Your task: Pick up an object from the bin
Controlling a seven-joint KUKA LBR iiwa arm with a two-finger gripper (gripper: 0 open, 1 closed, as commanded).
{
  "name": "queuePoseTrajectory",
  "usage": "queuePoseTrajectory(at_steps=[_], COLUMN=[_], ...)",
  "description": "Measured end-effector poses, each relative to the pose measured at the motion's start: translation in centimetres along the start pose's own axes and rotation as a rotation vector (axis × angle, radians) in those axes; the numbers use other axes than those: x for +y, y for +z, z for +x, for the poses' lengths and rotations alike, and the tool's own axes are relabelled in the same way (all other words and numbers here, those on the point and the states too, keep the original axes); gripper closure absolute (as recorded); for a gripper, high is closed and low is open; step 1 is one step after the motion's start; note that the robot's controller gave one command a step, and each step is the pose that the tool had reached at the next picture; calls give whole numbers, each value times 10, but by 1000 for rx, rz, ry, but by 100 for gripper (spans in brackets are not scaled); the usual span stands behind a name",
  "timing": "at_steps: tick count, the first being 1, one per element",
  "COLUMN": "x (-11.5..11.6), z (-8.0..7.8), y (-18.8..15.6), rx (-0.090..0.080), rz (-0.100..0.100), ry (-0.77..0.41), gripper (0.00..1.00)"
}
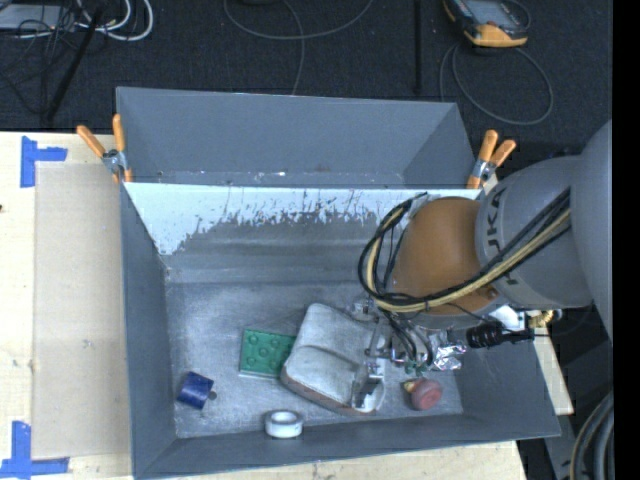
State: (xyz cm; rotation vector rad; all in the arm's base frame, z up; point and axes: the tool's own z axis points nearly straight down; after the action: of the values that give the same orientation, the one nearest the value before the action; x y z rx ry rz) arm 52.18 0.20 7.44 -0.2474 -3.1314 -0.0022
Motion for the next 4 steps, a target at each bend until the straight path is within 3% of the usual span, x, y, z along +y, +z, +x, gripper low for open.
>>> queuePoseTrajectory(at_steps=[3, 4], x=[0, 0], z=[0, -3], y=[-1, -4], rx=[1, -8], rz=[0, 0], ry=[0, 2], gripper=[0, 100])
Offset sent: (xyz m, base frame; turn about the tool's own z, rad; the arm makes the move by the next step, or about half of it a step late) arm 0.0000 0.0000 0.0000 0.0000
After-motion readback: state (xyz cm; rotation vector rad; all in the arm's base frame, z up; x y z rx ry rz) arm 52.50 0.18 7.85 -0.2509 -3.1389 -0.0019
